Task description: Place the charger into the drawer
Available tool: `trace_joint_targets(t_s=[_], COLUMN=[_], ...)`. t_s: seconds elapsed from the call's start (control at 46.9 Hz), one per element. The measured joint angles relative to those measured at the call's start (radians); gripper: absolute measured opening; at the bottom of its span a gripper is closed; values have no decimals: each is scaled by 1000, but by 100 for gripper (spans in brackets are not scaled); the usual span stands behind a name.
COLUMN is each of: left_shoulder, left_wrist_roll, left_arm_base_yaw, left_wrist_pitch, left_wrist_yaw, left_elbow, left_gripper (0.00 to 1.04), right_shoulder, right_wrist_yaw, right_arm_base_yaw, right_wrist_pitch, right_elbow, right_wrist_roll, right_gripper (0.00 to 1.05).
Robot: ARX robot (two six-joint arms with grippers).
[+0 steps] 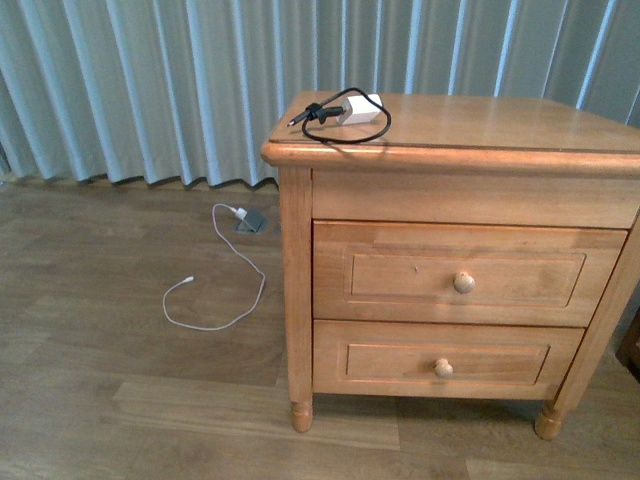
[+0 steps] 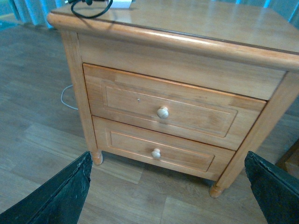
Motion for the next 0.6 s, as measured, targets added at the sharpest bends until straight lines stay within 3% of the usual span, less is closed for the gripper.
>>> trace_joint_targets(t_s=[0.107, 0.235, 0.597], left_shoulder=[0, 0, 0], left_wrist_roll=[0, 0, 0], left_arm_base_yaw=[0, 0, 0], left_wrist_pitch=[0, 0, 0], left_wrist_yaw=[0, 0, 0], left_elbow=[0, 0, 0], left_gripper=[99, 99, 99], right_shoulder=[317, 610, 1167], right_wrist_yaw=[63, 119, 218], right_arm_base_yaw=[64, 109, 143], right_wrist_pitch=[174, 282, 414], right_elbow=[107, 248, 637], right_wrist_roll=[-17, -27, -44], right_gripper=[96, 96, 96])
